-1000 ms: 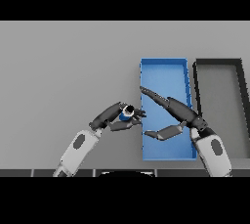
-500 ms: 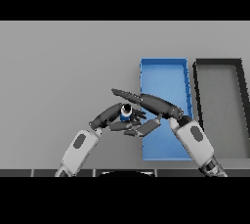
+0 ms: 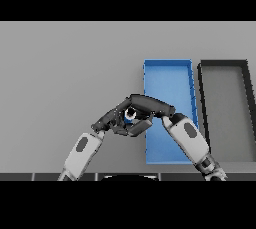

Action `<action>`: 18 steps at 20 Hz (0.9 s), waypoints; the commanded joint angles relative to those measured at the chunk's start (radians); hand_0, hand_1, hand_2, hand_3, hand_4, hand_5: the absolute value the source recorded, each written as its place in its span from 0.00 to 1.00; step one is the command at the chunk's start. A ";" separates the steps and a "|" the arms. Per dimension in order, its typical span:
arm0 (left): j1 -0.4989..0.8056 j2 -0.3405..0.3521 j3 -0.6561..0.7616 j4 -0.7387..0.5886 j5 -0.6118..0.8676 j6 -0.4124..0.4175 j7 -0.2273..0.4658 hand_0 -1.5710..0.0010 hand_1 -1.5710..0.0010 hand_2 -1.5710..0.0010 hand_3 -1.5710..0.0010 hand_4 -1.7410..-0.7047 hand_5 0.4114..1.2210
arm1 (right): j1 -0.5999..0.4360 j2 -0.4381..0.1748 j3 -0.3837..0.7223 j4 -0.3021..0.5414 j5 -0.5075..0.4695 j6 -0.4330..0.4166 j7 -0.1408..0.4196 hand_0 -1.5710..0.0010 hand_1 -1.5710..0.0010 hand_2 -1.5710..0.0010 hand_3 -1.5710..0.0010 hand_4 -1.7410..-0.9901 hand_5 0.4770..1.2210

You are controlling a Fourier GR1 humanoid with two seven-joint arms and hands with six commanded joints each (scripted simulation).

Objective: Pick up the blue pipe and place it into the blue bin.

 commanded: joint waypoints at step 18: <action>-0.007 -0.011 0.031 -0.010 -0.103 -0.064 -0.039 0.52 0.55 0.56 0.66 0.41 1.00 | 0.074 0.096 -0.008 -0.048 -0.008 -0.046 -0.033 0.01 0.01 0.01 0.01 0.32 0.98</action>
